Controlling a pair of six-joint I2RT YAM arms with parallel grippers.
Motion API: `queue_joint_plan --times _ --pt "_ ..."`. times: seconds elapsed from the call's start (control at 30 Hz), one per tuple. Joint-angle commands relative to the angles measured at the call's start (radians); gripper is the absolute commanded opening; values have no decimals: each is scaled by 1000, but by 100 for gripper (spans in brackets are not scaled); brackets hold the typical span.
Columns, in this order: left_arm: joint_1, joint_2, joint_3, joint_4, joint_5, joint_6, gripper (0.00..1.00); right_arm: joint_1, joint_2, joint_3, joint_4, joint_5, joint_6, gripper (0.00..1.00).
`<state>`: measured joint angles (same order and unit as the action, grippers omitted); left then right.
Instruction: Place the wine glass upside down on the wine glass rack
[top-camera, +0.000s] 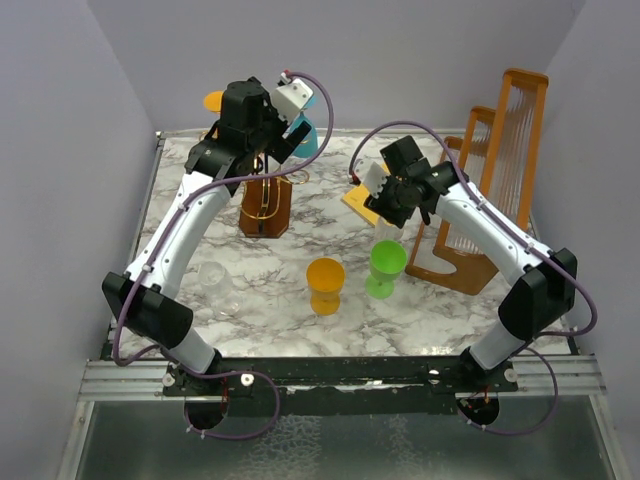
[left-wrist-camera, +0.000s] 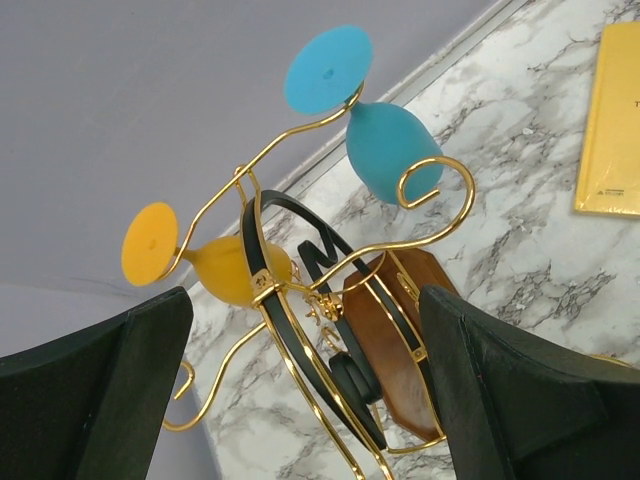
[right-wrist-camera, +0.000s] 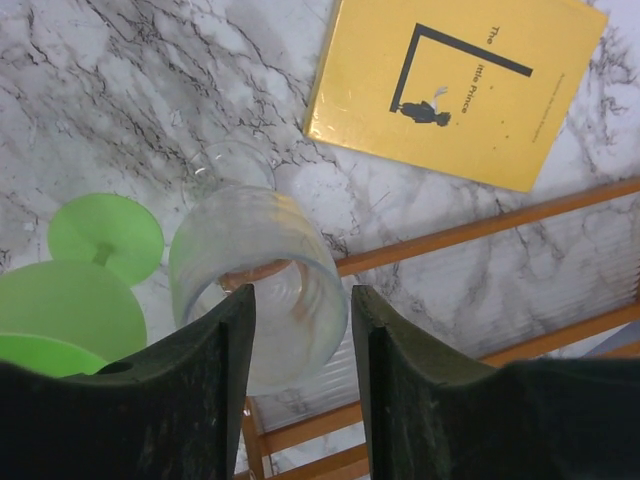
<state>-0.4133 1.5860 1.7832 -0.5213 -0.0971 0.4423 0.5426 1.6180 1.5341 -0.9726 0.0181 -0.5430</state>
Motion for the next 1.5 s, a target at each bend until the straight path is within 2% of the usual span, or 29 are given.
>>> queue_joint_plan --times 0.0,0.2,0.4,0.57,0.77,0.93,1.03,1.17,1.47 --pt "5 -51 -28 7 17 -23 99 -7 34 -17 -9 15 8 39" --pt "5 -76 -55 14 10 -32 99 -7 58 39 -11 -8 2 23" --pt "5 -103 -74 17 -11 -50 99 -8 82 157 -30 -105 3 9" --pt "10 -131 -97 34 -14 -112 99 -7 90 248 -34 -145 14 2" --pt "28 -148 -104 46 49 -260 99 -9 75 364 -6 -148 41 1" --pt "61 -162 -107 70 214 -474 97 -9 4 386 153 -37 86 1" --pt "89 -168 -126 122 399 -618 95 -9 -45 380 266 -2 128 1" --pt "113 -151 -161 229 619 -797 91 -9 -96 385 354 -30 201 1" --pt "174 -88 -240 483 814 -1047 81 -9 -185 400 440 -100 324 1"
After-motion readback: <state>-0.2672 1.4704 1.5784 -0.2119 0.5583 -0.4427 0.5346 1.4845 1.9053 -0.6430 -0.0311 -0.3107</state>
